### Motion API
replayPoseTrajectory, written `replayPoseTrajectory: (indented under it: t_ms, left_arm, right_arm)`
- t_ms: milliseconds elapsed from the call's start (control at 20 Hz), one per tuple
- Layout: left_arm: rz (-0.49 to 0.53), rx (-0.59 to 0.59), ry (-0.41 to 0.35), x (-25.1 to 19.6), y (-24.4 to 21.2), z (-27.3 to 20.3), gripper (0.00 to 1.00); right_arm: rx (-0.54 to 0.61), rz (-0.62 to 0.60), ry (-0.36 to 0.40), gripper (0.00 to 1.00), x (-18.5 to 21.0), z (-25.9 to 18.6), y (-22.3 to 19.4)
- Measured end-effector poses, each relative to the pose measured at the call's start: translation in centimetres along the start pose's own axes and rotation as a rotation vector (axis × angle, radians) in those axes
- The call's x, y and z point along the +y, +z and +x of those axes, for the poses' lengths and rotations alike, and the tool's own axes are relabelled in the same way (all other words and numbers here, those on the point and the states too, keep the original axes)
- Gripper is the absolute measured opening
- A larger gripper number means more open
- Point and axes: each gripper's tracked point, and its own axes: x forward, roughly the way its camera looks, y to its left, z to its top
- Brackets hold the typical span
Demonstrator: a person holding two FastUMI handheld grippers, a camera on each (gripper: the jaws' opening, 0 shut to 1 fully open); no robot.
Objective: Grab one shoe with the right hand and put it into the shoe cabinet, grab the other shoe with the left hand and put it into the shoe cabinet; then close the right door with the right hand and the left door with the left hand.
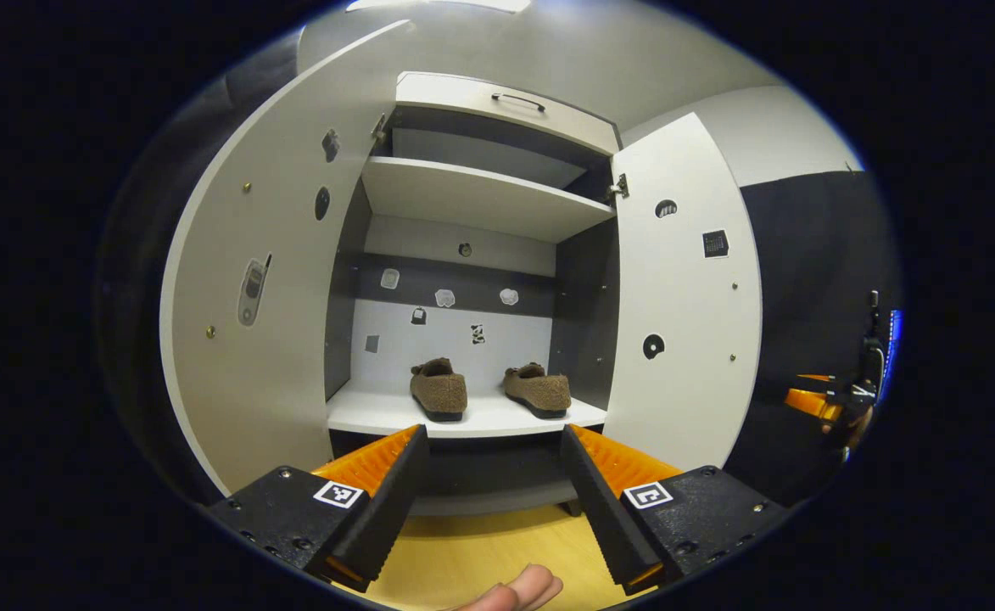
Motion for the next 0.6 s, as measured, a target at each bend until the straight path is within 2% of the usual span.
replayPoseTrajectory:
  t_ms: [150,200,250,350,450,500,550,600]
  left_arm:
    - [0.009,-0.043,0.044,1.7,1.1,0.2,0.96]
    - [0.011,-0.038,0.066,2.2,0.9,0.0,1.00]
    - [0.015,-0.038,0.070,2.2,0.8,-0.3,0.96]
    - [0.035,-0.057,0.044,1.7,1.6,-1.2,0.96]
    - [0.040,-0.083,0.033,1.7,2.3,-2.3,0.92]
    - [0.046,-0.092,0.027,1.6,2.5,-2.8,0.96]
    - [0.050,-0.099,0.019,1.5,2.6,-3.1,0.92]
    - [0.056,-0.105,0.014,1.4,2.9,-3.6,0.95]
  right_arm:
    - [0.032,0.046,-0.007,0.98,-2.5,3.6,1.9]
    - [0.045,0.043,-0.019,0.98,-3.1,4.8,2.4]
    - [0.041,0.043,-0.020,0.98,-3.1,5.9,3.3]
    - [0.052,0.080,0.030,0.98,-1.3,7.5,4.2]
    - [0.055,0.065,0.017,0.98,-0.7,9.1,5.0]
    - [0.051,0.058,0.023,0.98,0.2,9.6,5.4]
    - [0.059,0.052,0.032,0.98,1.3,9.8,5.6]
    - [0.067,0.038,0.043,0.98,2.4,10.3,5.7]
